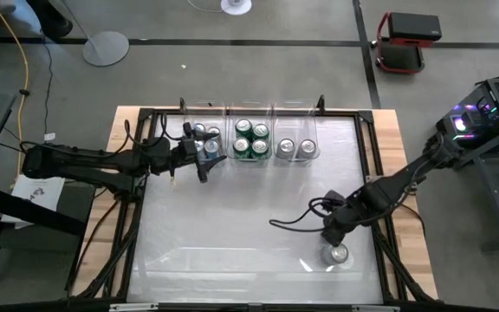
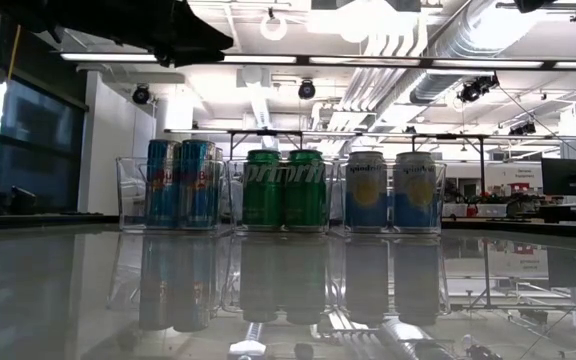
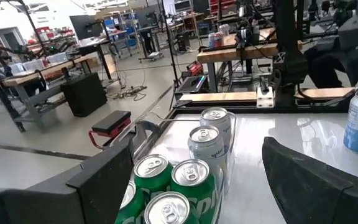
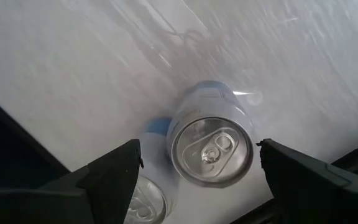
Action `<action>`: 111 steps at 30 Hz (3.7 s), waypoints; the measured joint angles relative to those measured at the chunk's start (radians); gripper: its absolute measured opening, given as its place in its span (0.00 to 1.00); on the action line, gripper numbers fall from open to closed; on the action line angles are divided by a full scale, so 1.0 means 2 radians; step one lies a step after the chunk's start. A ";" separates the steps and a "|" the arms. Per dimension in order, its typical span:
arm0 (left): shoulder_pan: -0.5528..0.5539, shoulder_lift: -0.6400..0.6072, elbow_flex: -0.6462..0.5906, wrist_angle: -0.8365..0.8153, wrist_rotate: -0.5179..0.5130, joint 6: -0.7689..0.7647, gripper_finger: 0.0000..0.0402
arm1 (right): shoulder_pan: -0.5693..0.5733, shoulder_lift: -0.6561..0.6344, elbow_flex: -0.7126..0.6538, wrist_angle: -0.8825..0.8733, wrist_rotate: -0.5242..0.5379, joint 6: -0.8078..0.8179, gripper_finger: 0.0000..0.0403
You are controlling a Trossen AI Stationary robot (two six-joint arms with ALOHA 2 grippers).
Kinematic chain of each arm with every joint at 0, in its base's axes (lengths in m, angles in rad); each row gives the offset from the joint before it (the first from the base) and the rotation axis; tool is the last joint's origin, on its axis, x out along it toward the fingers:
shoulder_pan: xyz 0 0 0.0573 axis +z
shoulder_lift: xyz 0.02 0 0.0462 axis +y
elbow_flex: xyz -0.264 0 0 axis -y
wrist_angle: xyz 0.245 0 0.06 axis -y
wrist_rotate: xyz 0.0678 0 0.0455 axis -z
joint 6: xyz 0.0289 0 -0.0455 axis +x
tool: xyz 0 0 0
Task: Sort soda cans
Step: Put the top blue-white soda can into the right transparent bin
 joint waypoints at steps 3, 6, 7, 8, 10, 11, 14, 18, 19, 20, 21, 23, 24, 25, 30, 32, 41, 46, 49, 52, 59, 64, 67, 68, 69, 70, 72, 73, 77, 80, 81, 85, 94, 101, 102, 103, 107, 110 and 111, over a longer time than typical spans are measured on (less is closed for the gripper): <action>0.000 0.000 0.000 0.000 0.000 -0.002 0.83 | 0.004 0.017 0.000 0.000 0.004 -0.001 0.79; 0.000 0.000 0.000 0.000 0.000 -0.002 0.83 | 0.004 0.036 0.000 0.000 0.000 -0.009 0.79; 0.000 0.000 0.000 0.000 0.000 -0.002 0.83 | 0.004 0.041 0.000 0.000 -0.003 -0.015 0.79; 0.000 0.000 0.000 0.000 0.000 -0.002 0.83 | 0.004 0.045 0.000 0.000 -0.010 -0.021 0.79; 0.000 0.000 0.000 0.000 0.000 -0.002 0.83 | 0.002 0.048 -0.004 0.002 -0.020 -0.033 0.79; 0.000 0.000 0.000 0.000 0.000 -0.002 0.83 | 0.001 0.049 -0.011 0.003 -0.026 -0.033 0.79; 0.000 0.000 0.000 0.000 0.000 0.004 0.83 | 0.001 0.048 -0.032 0.010 -0.031 -0.034 0.79; 0.000 0.000 0.000 0.001 0.000 0.013 0.83 | -0.001 0.046 -0.053 0.041 -0.039 -0.043 0.79; 0.000 0.000 0.000 0.000 0.000 0.013 0.83 | -0.002 0.045 -0.059 0.050 -0.040 -0.044 0.79; 0.000 0.000 0.000 0.001 0.000 0.013 0.83 | -0.003 0.045 -0.064 0.058 -0.041 -0.044 0.79; 0.000 0.000 0.000 0.001 0.000 0.013 0.83 | -0.005 0.045 -0.069 0.063 -0.042 -0.045 0.79; 0.000 0.000 0.000 0.001 0.000 0.013 0.83 | -0.009 0.045 -0.078 0.068 -0.048 -0.054 0.79; 0.000 0.000 0.000 0.001 0.000 0.013 0.83 | -0.012 0.045 -0.080 0.071 -0.054 -0.062 0.78; 0.000 0.000 0.000 0.001 0.000 0.013 0.83 | -0.015 0.045 -0.081 0.072 -0.056 -0.072 0.77; 0.000 0.000 0.000 0.002 0.000 0.012 0.83 | -0.040 0.045 -0.080 0.073 -0.052 -0.116 0.66; 0.000 0.000 0.000 0.001 0.000 0.011 0.83 | -0.054 0.045 -0.080 0.074 -0.052 -0.131 0.66; -0.001 -0.001 0.000 -0.001 0.000 0.011 0.83 | -0.113 0.031 -0.010 0.015 0.054 -0.188 0.66; -0.001 -0.001 0.000 -0.002 0.000 0.003 0.83 | -0.133 0.034 -0.003 -0.031 0.026 -0.217 0.66; -0.001 -0.001 0.000 -0.005 0.000 0.002 0.83 | -0.142 0.031 0.000 -0.023 0.037 -0.234 0.66; -0.001 -0.001 0.000 -0.005 0.000 -0.001 0.83 | -0.157 0.029 0.007 -0.029 0.049 -0.251 0.66; -0.001 -0.001 0.000 -0.004 0.000 -0.001 0.83 | -0.211 0.019 0.114 -0.055 0.141 -0.315 0.66; -0.001 -0.001 0.000 -0.002 0.000 -0.001 0.83 | -0.315 0.021 0.197 -0.043 0.171 -0.397 0.66; -0.001 -0.001 0.000 0.000 0.000 -0.001 0.83 | -0.399 0.032 0.224 -0.006 0.153 -0.463 0.66; -0.001 -0.001 0.000 0.001 0.000 -0.001 0.83 | -0.428 0.039 0.227 0.007 0.136 -0.485 0.66; -0.001 -0.001 0.000 0.000 0.000 -0.001 0.83 | -0.457 0.048 0.228 0.018 0.113 -0.507 0.66; -0.001 -0.001 0.000 0.000 0.000 -0.002 0.83 | -0.481 0.059 0.229 0.029 0.087 -0.527 0.66; -0.001 -0.001 0.000 0.000 0.000 -0.002 0.83 | -0.524 0.088 0.234 0.053 0.047 -0.551 0.66; -0.001 -0.001 0.000 0.000 0.000 -0.002 0.83 | -0.540 0.104 0.240 0.063 0.035 -0.559 0.66; -0.001 -0.001 0.000 0.000 0.000 -0.003 0.83 | -0.581 0.179 0.265 0.058 0.002 -0.592 0.66; -0.001 -0.001 0.000 0.000 0.000 -0.011 0.83 | -0.586 0.235 0.286 0.058 -0.002 -0.617 0.66; -0.001 -0.001 0.000 0.000 0.000 -0.011 0.83 | -0.585 0.249 0.292 0.053 -0.005 -0.630 0.66; -0.001 -0.001 0.000 0.000 0.000 -0.018 0.83 | -0.584 0.292 0.302 0.035 -0.026 -0.663 0.66; -0.001 -0.001 0.000 0.000 0.000 -0.020 0.83 | -0.585 0.326 0.302 0.033 -0.029 -0.706 0.66; 0.002 -0.001 0.000 0.000 0.000 -0.023 0.83 | -0.585 0.328 0.299 0.046 -0.069 -0.730 0.66; 0.003 -0.001 0.000 0.000 0.000 -0.023 0.83 | -0.585 0.328 0.299 0.044 -0.070 -0.730 0.66; 0.003 -0.001 0.000 0.000 0.000 -0.023 0.83 | -0.586 0.328 0.299 0.042 -0.072 -0.730 0.66; 0.003 -0.001 0.000 0.000 0.000 -0.023 0.83 | -0.586 0.331 0.299 0.046 -0.075 -0.739 0.66; 0.003 -0.001 0.000 0.000 0.000 -0.023 0.83 | -0.587 0.336 0.299 0.047 -0.079 -0.739 0.68; 0.003 -0.001 0.000 0.000 0.000 -0.023 0.83 | -0.586 0.337 0.299 0.046 -0.080 -0.739 0.70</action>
